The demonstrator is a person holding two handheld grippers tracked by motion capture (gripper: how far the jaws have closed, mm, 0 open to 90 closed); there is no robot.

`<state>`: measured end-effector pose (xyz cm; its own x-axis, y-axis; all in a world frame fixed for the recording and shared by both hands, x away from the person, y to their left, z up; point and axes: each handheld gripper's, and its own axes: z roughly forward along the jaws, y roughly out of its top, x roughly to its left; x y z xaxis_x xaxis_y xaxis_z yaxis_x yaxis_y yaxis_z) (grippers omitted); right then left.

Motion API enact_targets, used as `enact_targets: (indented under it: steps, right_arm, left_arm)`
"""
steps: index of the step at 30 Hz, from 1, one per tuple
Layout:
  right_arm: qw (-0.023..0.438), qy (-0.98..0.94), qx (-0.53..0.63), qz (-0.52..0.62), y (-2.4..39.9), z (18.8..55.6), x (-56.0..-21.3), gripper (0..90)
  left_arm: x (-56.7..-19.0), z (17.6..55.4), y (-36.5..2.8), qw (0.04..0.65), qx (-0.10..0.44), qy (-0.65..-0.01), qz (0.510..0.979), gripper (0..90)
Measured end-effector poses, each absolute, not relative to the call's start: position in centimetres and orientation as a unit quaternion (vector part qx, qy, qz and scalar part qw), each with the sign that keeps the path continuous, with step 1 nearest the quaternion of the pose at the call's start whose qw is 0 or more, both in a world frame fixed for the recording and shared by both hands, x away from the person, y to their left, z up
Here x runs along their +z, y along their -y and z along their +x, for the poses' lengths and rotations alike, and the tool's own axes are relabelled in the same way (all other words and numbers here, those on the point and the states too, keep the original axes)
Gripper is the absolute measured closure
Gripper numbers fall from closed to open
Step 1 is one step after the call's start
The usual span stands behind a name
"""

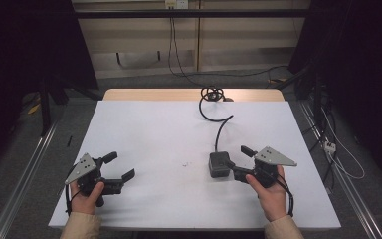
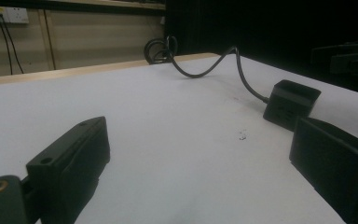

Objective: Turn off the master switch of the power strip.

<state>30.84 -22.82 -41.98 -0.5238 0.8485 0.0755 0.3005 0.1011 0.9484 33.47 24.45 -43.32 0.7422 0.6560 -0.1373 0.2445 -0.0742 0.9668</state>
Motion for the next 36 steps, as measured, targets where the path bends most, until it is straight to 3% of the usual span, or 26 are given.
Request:
enact_targets:
  steps: [36]
  right_arm:
    - [0.229, -0.716, 0.527, 0.396, 21.6, 31.6, -42.0, 57.1]
  left_arm:
    - [-43.4, 33.5, -24.4, 0.603, 0.170, -0.315, 0.713, 4.9]
